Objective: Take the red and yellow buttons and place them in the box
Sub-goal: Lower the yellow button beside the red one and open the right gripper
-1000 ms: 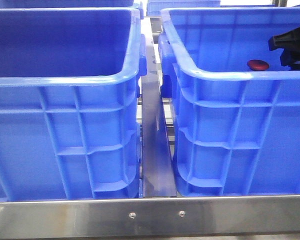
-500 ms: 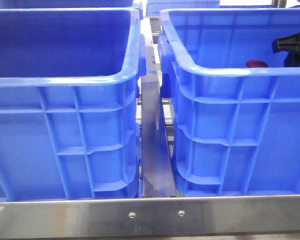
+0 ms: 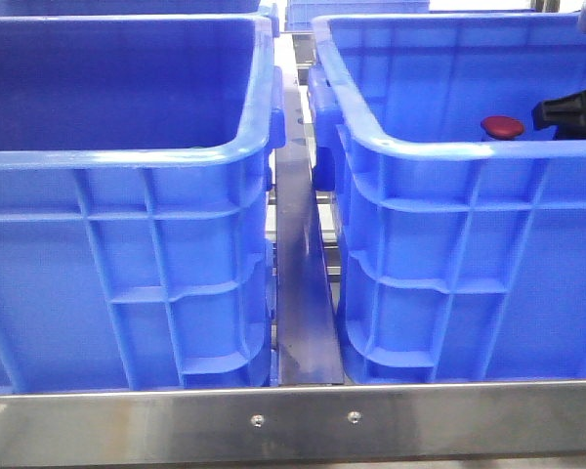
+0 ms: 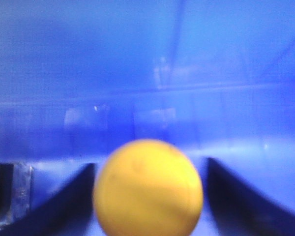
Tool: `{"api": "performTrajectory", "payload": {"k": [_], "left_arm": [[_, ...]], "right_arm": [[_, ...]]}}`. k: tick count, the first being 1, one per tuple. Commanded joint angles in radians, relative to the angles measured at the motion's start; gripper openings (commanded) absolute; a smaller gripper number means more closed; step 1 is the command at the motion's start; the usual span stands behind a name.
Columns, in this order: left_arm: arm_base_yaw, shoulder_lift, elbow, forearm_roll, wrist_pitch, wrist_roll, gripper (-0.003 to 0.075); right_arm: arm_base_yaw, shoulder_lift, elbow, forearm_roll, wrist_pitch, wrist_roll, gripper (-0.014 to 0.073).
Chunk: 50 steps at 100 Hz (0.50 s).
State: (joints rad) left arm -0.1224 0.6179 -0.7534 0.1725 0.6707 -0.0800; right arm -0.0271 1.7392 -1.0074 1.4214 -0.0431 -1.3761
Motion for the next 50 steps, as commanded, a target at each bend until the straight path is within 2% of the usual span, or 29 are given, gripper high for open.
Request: {"api": "performTrajectory", "payload": {"k": [1, 25, 50], "left_arm": [[0.003, 0.0, -0.028, -0.004, -0.072, 0.001, -0.0019], [0.003, 0.0, -0.028, -0.004, -0.072, 0.001, -0.0019], [0.003, 0.0, -0.028, -0.004, -0.072, 0.001, -0.0019]], "right_arm": [[-0.006, -0.082, -0.024, 0.01, -0.004, -0.009, 0.0567], [-0.006, -0.219, 0.014, 0.022, 0.028, -0.009, 0.0562], [-0.006, -0.494, 0.161, 0.025, 0.099, -0.009, 0.0562]]}}
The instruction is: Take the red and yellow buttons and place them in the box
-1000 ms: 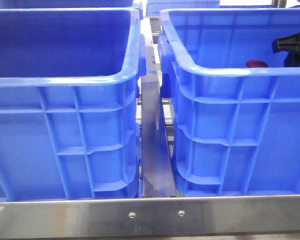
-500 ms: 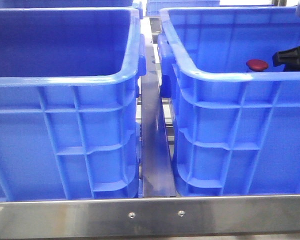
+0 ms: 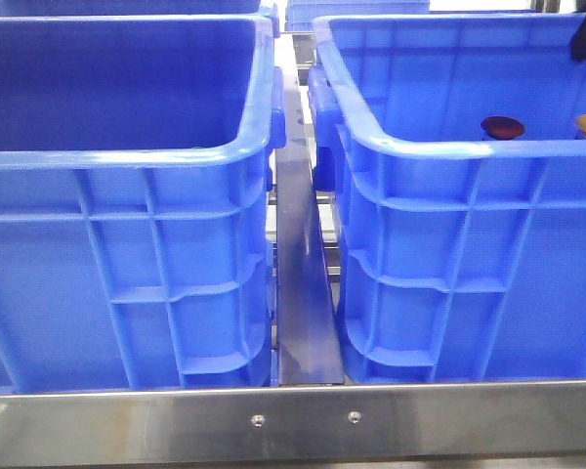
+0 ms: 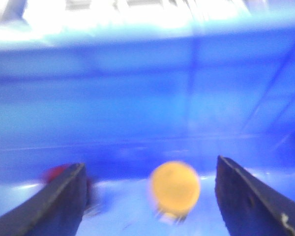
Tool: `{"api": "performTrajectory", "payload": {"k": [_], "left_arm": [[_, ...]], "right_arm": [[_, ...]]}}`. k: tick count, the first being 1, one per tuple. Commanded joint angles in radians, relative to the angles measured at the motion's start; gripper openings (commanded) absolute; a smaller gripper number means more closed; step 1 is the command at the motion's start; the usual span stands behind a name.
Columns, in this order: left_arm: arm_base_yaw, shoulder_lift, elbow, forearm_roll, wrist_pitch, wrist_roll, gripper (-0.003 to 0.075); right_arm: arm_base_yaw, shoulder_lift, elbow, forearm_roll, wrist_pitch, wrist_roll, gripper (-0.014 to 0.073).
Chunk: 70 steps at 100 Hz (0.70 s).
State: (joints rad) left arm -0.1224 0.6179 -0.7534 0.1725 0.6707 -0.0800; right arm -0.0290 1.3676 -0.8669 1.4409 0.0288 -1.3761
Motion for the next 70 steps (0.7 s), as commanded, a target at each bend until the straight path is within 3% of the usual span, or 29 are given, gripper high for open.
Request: {"api": "performTrajectory", "payload": {"k": [1, 59, 70], "left_arm": [[0.003, 0.0, -0.028, -0.004, -0.072, 0.001, -0.0019], [0.003, 0.0, -0.028, -0.004, -0.072, 0.001, -0.0019], [0.003, 0.0, -0.028, -0.004, -0.074, 0.001, -0.0019]], "right_arm": [[-0.005, -0.13, 0.025, 0.005, 0.029, -0.009, 0.0562], [-0.005, -0.74, 0.329, 0.006, 0.055, -0.009, 0.0556], [-0.005, -0.794, 0.347, 0.006, 0.055, -0.009, 0.0454]]}}
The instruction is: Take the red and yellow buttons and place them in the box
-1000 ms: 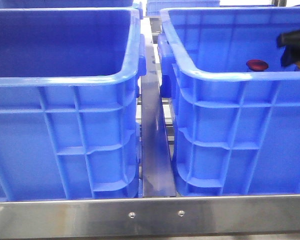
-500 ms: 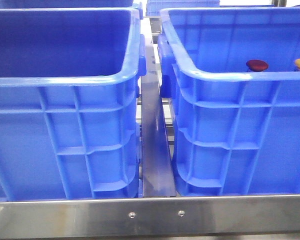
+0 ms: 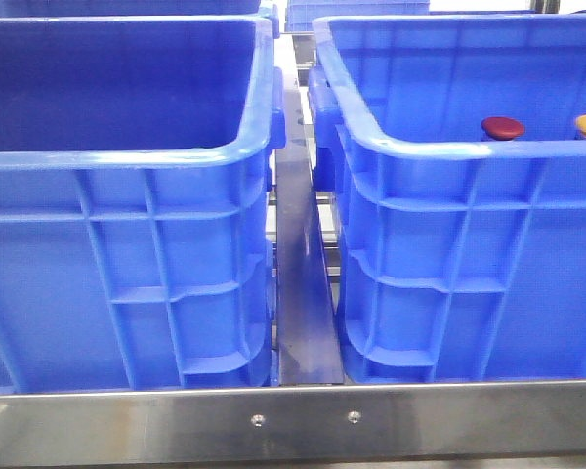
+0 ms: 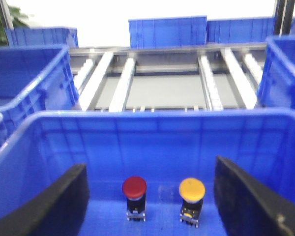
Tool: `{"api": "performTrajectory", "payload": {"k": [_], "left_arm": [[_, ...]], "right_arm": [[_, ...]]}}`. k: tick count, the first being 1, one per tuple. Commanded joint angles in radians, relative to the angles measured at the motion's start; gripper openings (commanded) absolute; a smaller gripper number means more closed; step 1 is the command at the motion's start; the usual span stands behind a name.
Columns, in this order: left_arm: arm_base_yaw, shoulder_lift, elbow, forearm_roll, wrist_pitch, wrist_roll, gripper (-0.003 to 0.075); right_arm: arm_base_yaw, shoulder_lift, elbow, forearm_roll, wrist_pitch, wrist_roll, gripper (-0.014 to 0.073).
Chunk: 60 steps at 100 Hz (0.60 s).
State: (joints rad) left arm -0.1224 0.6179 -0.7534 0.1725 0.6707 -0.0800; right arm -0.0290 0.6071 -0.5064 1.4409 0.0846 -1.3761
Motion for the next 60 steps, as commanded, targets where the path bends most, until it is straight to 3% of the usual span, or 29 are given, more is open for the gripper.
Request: {"api": "performTrajectory", "payload": {"k": [1, 28, 60], "left_arm": [[0.003, 0.0, -0.028, -0.004, -0.074, 0.001, -0.0019], [0.003, 0.0, -0.028, -0.004, -0.078, 0.001, -0.0019], [0.003, 0.0, -0.028, -0.004, -0.079, 0.001, -0.0019]], "right_arm": [[-0.005, -0.035, -0.013, 0.006, -0.001, -0.009, 0.0444], [-0.005, -0.048, -0.008, 0.006, 0.003, -0.009, -0.0074], [-0.005, -0.048, -0.008, 0.006, 0.022, -0.009, -0.0069]]}}
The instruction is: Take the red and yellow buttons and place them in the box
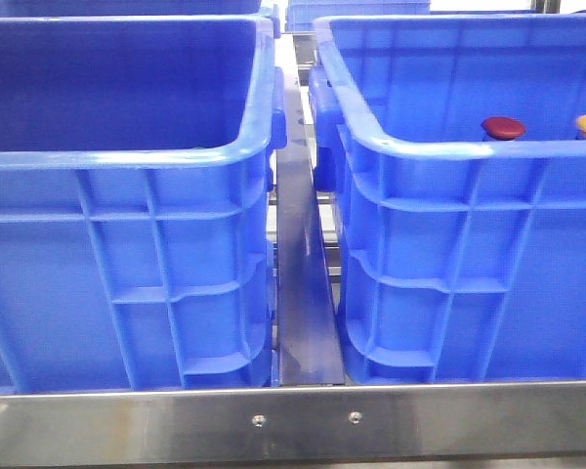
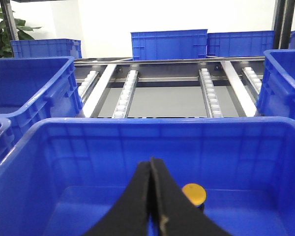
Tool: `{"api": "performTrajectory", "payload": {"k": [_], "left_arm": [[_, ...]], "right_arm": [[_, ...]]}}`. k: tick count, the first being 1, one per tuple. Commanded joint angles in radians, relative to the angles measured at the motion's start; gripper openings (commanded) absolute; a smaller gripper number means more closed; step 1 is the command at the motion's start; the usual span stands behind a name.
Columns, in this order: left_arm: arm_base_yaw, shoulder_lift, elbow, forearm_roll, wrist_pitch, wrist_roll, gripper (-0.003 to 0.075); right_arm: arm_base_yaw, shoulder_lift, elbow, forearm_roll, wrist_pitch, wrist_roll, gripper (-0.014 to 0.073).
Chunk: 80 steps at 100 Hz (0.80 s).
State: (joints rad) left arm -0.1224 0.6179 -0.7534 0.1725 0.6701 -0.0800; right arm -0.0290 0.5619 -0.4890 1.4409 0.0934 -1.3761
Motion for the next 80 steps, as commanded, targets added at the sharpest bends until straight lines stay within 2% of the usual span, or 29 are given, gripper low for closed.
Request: {"api": "performTrajectory", "payload": {"k": [1, 80], "left_arm": [[0.003, 0.0, -0.028, -0.004, -0.078, 0.001, -0.0019], [0.003, 0.0, -0.028, -0.004, -0.078, 0.001, -0.0019]], "right_arm": [[-0.005, -0.002, -0.026, 0.006, 0.015, -0.009, -0.0069], [-0.005, -0.002, -0.026, 0.006, 0.029, -0.009, -0.0069]]}}
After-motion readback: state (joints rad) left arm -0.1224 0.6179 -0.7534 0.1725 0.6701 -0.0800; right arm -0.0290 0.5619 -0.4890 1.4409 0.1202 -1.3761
